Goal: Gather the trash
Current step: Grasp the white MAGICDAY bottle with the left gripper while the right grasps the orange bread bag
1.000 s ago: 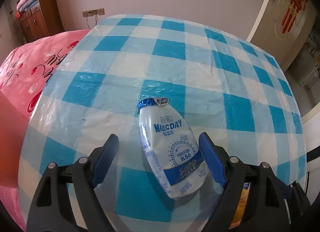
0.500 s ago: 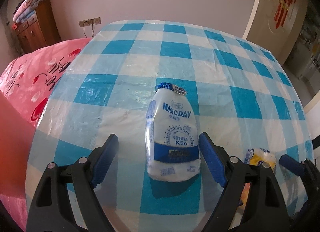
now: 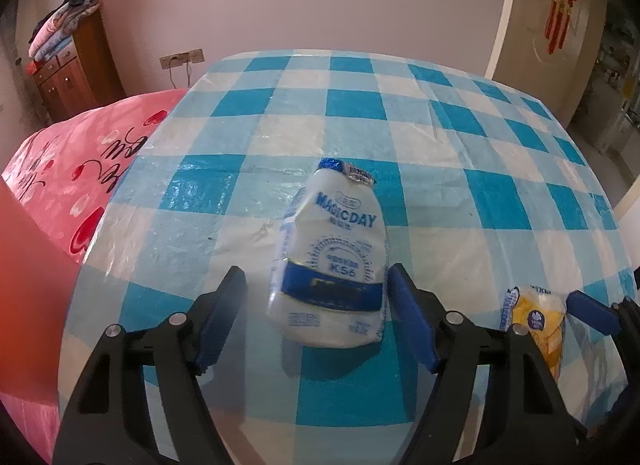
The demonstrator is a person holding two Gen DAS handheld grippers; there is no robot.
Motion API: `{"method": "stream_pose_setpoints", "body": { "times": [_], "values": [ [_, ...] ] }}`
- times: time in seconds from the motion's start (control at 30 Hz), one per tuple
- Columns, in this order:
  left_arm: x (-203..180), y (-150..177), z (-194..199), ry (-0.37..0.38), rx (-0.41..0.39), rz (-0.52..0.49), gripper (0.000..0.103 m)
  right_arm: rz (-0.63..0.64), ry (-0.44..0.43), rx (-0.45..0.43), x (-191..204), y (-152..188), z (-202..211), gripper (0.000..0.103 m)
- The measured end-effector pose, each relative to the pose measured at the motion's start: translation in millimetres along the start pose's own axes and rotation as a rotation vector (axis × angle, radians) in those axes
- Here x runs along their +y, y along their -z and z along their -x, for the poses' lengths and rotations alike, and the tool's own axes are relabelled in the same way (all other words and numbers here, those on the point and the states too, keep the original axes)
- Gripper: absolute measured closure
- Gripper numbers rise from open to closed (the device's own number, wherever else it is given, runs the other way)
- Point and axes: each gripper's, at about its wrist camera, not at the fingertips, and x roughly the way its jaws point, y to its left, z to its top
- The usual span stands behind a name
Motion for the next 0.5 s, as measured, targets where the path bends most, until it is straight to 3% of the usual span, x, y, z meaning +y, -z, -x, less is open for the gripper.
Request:
{"method": "stream_pose_setpoints", "body": {
  "times": [0.17,0.5],
  "values": [
    [7.7,-1.0,0.5,0.02,-0.003,0.0,0.029,0.018,0.031,0.011,5.8,-1.9,-4.9,0.009],
    [17.0,-8.9,-3.3,0.039,-0.015,0.0,0.027,0.065,0.096,0.012,15.0,-3.9,-9.7,0.027]
  ]
}}
